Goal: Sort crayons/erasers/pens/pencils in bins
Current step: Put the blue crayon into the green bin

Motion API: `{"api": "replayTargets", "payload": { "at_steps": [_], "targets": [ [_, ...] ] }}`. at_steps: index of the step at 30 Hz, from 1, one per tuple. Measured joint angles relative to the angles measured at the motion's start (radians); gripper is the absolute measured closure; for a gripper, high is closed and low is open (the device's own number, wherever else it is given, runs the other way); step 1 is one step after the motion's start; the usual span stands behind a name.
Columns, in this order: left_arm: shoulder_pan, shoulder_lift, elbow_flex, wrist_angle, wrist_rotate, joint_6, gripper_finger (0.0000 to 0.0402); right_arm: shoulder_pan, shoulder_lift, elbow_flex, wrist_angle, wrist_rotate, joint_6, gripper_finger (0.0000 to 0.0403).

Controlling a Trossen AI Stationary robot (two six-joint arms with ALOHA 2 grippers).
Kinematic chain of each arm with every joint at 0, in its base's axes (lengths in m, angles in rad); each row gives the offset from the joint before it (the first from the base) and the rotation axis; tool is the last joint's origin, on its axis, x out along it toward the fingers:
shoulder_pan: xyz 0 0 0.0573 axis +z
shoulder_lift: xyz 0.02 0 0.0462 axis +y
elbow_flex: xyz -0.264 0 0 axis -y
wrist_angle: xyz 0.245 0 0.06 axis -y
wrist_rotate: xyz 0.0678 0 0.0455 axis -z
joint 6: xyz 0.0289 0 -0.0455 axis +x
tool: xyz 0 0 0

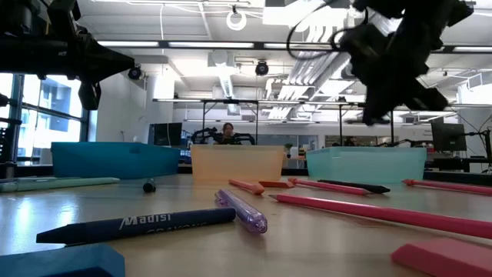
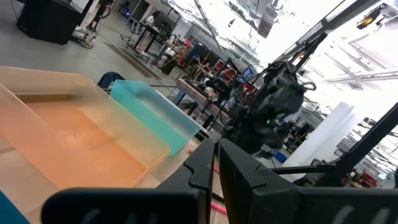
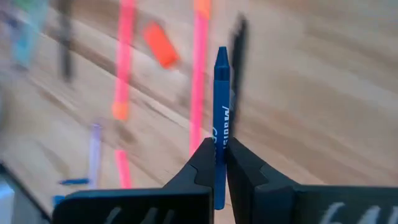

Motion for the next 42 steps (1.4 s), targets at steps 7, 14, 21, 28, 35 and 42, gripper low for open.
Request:
{"api": "replayTargets", "payload": {
  "at_steps": [7,14,21,28,35,42],
  "targets": [
    [0.000,0.000,0.000,0.000,-0.001,0.000,0.0387,-0.102,-0.159,0.000,0.029,0.120,-0.114,0.0400],
    [0.000,0.000,0.000,0.000,-0.003,0.000,0.0387,-0.297,-0.259,0.001,0.056,0.195,-0.318,0.0400],
    [0.000,0.000,0.000,0.000,-0.004,0.000,0.0387,-0.526,-0.259,0.002,0.183,0.209,-0.588,0.0400],
    [0.000,0.000,0.000,-0.001,-0.004,0.000,0.0387,-0.674,-0.197,0.002,0.202,0.197,-0.703,0.0400],
    [0.000,0.000,0.000,-0.002,-0.004,-0.019,0.0387,-0.679,-0.089,0.035,0.121,0.168,-0.742,0.0400],
    [0.000,0.000,0.000,-0.003,-0.004,-0.027,0.0387,-0.690,0.048,0.257,-0.208,0.205,-0.836,0.0400]
  ]
}}
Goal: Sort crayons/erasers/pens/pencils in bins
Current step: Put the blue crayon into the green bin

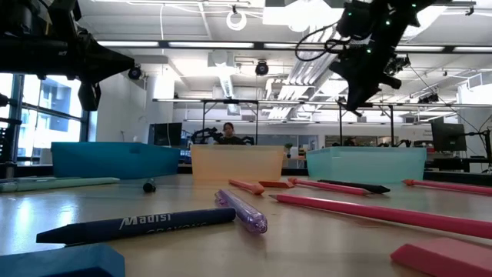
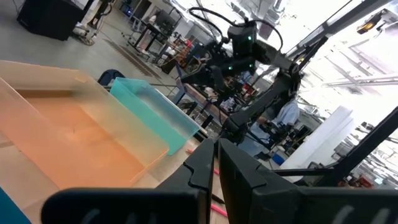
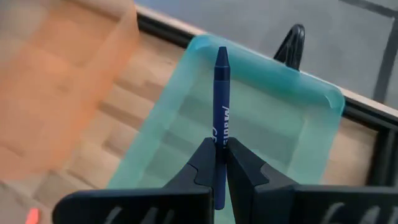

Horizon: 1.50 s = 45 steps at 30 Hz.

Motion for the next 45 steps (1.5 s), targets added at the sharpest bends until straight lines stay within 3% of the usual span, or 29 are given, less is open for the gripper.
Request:
{"api": "replayTargets", "payload": {
  "at_steps": [13,32,40,45],
  "targets": [
    [0.000,0.000,0.000,-0.003,0.000,0.000,0.0387,-0.090,0.247,0.047,-0.029,-0.190,0.050,0.0400],
    [0.000,0.000,0.000,-0.005,0.000,0.000,0.0387,-0.089,0.467,0.046,-0.029,-0.217,0.052,0.0400],
    [0.000,0.000,0.000,-0.004,0.000,0.001,0.0387,-0.089,0.488,0.046,-0.029,-0.216,0.052,0.0399],
    [0.000,0.000,0.000,-0.004,-0.023,0.001,0.0387,-0.097,0.488,0.046,-0.033,-0.216,0.053,0.0372]
  ]
}}
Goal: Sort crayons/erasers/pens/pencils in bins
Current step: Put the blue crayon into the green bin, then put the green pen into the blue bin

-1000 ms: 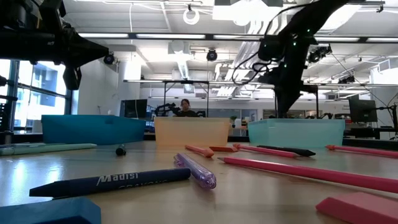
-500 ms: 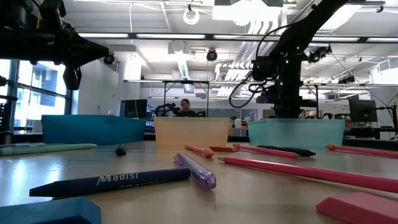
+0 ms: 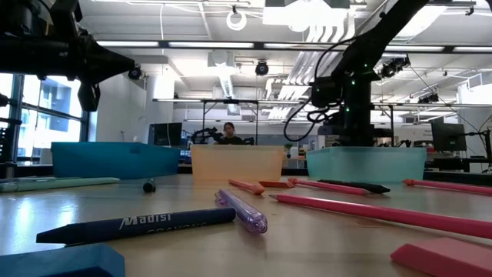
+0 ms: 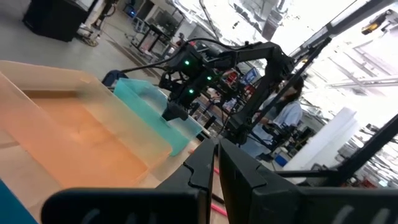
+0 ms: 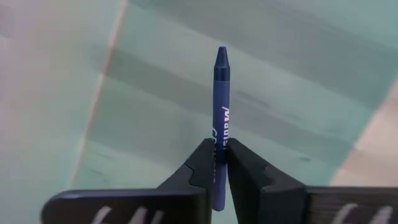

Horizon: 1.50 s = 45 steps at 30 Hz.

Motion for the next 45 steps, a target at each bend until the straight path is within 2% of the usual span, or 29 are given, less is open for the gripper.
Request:
{"api": "replayTargets", "payload": {
  "at_steps": [8,14,20,23,27,31,36,45],
  "targets": [
    [0.000,0.000,0.000,0.000,-0.015,0.000,0.0380,-0.003,0.000,0.000,-0.002,0.000,0.000,0.0317],
    [0.000,0.000,0.000,0.000,-0.016,0.015,0.0338,-0.003,-0.034,0.000,-0.005,0.000,-0.001,0.0307],
    [0.000,0.000,0.000,0.001,-0.022,-0.012,0.0285,-0.001,-0.166,0.000,-0.010,0.000,0.005,0.0307],
    [0.000,0.000,0.000,0.029,-0.028,-0.067,0.0278,-0.001,-0.253,0.000,-0.013,0.000,0.023,0.0306],
    [0.000,0.000,0.018,0.115,-0.029,-0.063,0.0283,-0.001,-0.368,0.000,-0.012,0.005,0.045,0.0306],
    [0.000,0.000,0.090,0.120,-0.042,-0.003,0.0290,-0.001,-0.465,0.000,-0.011,0.046,0.049,0.0306],
    [0.000,0.043,0.209,0.097,-0.049,0.087,0.0295,-0.001,-0.527,0.000,-0.011,0.066,0.046,0.0306],
    [0.000,0.297,0.498,-0.076,-0.068,0.132,0.0296,-0.001,-0.535,0.000,-0.013,0.067,0.042,0.0306]
  ]
}}
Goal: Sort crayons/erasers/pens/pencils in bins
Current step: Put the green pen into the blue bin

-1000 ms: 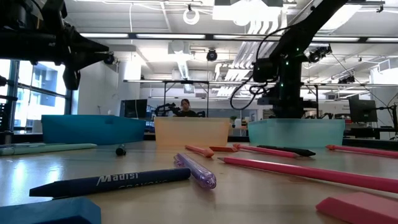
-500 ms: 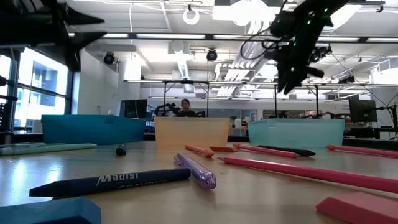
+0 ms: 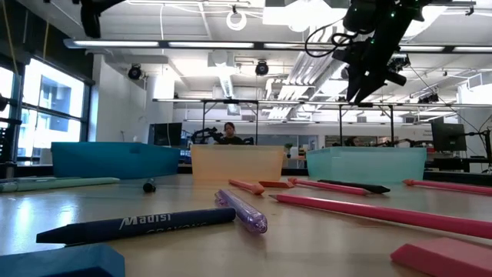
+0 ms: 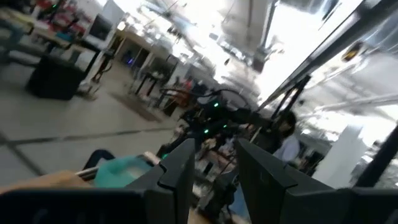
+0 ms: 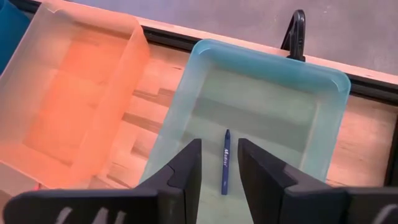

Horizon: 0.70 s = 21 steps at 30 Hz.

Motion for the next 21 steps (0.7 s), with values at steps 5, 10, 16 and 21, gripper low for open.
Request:
{"api": "replayTargets", "payload": {
  "at_steps": [5,10,16,21],
  "targets": [
    [0.000,0.171,0.193,-0.273,0.007,-0.040,0.0296,0.000,0.000,0.000,-0.003,0.000,-0.002,0.0306],
    [-0.001,0.322,0.347,-0.589,0.061,-0.127,0.0296,0.000,0.000,0.000,-0.003,0.000,-0.026,0.0306],
    [-0.056,0.453,0.384,-0.714,0.133,-0.239,0.0296,0.000,0.000,0.000,-0.015,0.000,-0.027,0.0306],
    [-0.147,0.537,0.384,-0.772,0.152,-0.333,0.0296,0.000,0.000,0.000,-0.018,0.000,-0.027,0.0306]
  ]
}}
